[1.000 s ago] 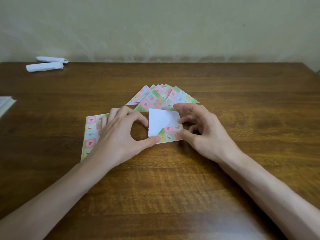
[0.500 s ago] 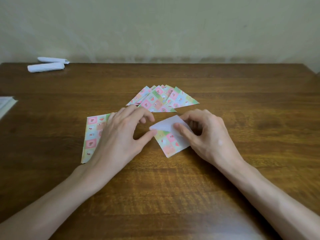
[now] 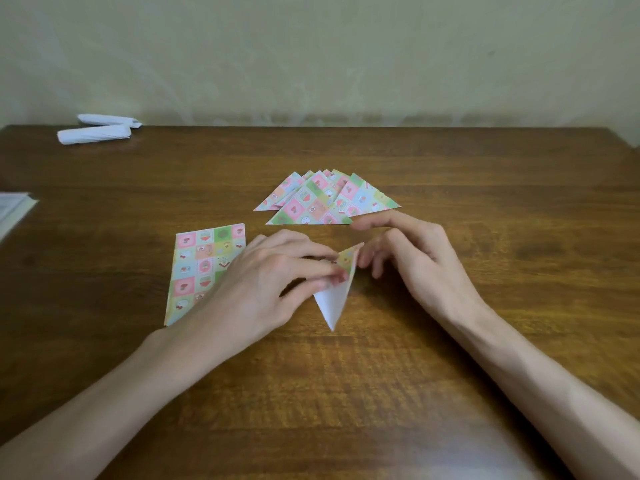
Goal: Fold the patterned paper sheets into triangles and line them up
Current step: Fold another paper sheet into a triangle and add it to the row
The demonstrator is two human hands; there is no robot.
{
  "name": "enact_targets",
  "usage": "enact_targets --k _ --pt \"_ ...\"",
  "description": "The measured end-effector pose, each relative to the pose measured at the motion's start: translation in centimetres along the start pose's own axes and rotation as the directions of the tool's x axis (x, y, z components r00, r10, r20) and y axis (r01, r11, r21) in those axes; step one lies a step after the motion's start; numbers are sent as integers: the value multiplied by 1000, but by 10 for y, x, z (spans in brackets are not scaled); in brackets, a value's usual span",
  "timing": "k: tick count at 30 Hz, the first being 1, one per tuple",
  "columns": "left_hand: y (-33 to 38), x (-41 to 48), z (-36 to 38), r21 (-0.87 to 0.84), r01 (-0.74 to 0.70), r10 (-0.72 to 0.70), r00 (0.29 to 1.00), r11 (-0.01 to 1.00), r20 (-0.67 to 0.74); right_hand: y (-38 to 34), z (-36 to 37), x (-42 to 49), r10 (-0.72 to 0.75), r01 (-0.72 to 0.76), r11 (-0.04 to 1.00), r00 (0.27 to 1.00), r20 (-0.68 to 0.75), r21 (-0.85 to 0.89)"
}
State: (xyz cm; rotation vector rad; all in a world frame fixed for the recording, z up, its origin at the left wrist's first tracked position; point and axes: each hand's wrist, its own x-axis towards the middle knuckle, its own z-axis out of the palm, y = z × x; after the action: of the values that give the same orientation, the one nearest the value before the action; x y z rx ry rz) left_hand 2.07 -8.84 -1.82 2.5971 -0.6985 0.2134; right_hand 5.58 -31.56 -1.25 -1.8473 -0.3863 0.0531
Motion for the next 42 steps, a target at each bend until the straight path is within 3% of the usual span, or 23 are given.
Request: enact_targets --k 2,6,11,17,28,42 --pt "-5 0 -1 4 -5 5 1000 1000 -11 3 -5 2 -47 51 996 997 53 -72" --pt "-12 1 -4 -19 51 -51 999 999 -16 12 -9 2 -126 175 890 982 143 -421" --pt "-12 2 -10 -152 100 -98 995 983 21 18 -13 6 -172 243 834 967 185 -496" --pt "-2 0 -17 -295 174 -177 984 939 16 21 -16 7 -218 344 797 930 295 -496" --pt "2 0 -11 -120 264 -268 963 957 -16 19 1 7 -187 262 838 962 199 -479" --pt "-5 0 -7 -147 219 -225 974 965 -26 17 5 10 -129 200 853 976 176 -481"
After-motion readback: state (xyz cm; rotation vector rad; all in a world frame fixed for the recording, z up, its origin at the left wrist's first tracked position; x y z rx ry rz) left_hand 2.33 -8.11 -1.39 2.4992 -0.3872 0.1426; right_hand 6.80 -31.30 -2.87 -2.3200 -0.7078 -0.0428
